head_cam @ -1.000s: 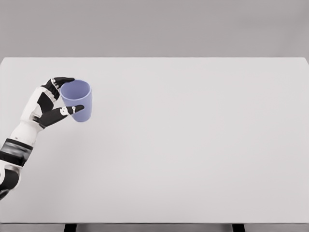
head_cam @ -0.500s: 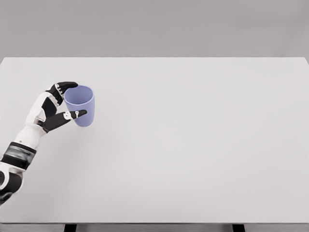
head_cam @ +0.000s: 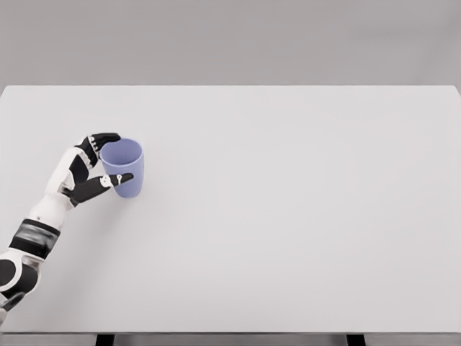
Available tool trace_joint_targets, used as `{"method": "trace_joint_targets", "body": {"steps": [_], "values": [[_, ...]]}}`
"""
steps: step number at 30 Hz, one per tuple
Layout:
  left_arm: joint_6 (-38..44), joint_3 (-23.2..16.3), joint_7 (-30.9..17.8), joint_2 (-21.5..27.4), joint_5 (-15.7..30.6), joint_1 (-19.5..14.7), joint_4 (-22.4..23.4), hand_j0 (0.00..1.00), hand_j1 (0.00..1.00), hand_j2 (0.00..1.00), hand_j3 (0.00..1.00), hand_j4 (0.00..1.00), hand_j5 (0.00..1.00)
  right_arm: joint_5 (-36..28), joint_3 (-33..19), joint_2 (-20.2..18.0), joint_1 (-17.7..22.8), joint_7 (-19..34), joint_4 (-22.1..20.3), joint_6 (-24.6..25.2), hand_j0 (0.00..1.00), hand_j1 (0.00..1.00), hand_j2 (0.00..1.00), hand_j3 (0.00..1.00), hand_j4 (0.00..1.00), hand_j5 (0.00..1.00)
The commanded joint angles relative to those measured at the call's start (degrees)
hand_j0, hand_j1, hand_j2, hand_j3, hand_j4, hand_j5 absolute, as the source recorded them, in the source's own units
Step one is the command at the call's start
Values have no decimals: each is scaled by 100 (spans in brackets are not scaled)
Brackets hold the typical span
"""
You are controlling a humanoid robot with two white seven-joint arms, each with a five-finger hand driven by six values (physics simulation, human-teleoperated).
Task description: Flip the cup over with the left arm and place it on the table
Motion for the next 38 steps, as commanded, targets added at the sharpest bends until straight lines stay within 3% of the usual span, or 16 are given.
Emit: {"method": "trace_joint_targets", "body": {"steps": [1, 4, 10, 13, 25, 26, 28, 29, 30, 32, 34, 35, 38], "values": [[23, 44, 0, 14, -22, 0, -39, 66, 66, 66, 66, 66, 66, 1, 0, 0, 0, 2, 0, 0, 100, 100, 100, 100, 100, 100], [14, 62, 0, 49, -22, 9, -101, 85, 85, 85, 85, 85, 85, 1, 0, 0, 0, 2, 0, 0, 100, 100, 100, 100, 100, 100], [-56, 62, -44, 67, -57, 0, -110, 87, 87, 87, 87, 87, 87, 1, 0, 0, 0, 2, 0, 0, 100, 100, 100, 100, 100, 100], [-56, 62, -9, 67, -57, -9, -110, 100, 100, 100, 100, 100, 100, 1, 0, 0, 0, 2, 0, 0, 100, 100, 100, 100, 100, 100], [-232, 238, -36, 199, -57, 26, -145, 100, 100, 100, 100, 100, 100, 1, 0, 0, 0, 2, 0, 0, 100, 100, 100, 100, 100, 100], [-311, 255, -53, 339, -57, 26, -206, 100, 100, 100, 100, 100, 100, 1, 0, 0, 0, 2, 0, 0, 100, 100, 100, 100, 100, 100], [-987, 361, -62, 1059, -40, 26, -400, 100, 100, 100, 100, 100, 100, 1, 0, 0, 0, 2, 0, 0, 100, 100, 100, 100, 100, 100], [-1157, 343, -193, 1560, -101, -26, -426, 100, 100, 100, 100, 100, 100, 1, 0, 0, 0, 2, 0, 0, 100, 100, 100, 100, 100, 100], [-1157, 352, -834, 1631, -522, -158, -514, 100, 100, 100, 100, 100, 100, 1, 0, 0, 0, 2, 0, 0, 100, 100, 100, 100, 100, 100], [-1157, 308, -2926, 1587, -646, -685, -523, 100, 100, 100, 100, 100, 100, 1, 0, 0, 0, 2, 0, 0, 100, 100, 100, 100, 100, 100], [-1157, 273, -4253, 1614, -673, -861, -531, 100, 100, 100, 100, 100, 100, 1, 0, 0, 0, 2, 0, 0, 100, 100, 100, 100, 100, 100], [-1157, 282, -4509, 1640, -681, -888, -531, 100, 100, 100, 100, 100, 100, 1, 0, 0, 0, 2, 0, 0, 100, 100, 100, 100, 100, 100], [-1157, 291, -4325, 1640, -681, -896, -531, 100, 100, 100, 100, 100, 100, 1, 0, 0, 0, 2, 0, 0, 100, 100, 100, 100, 100, 100]]}}
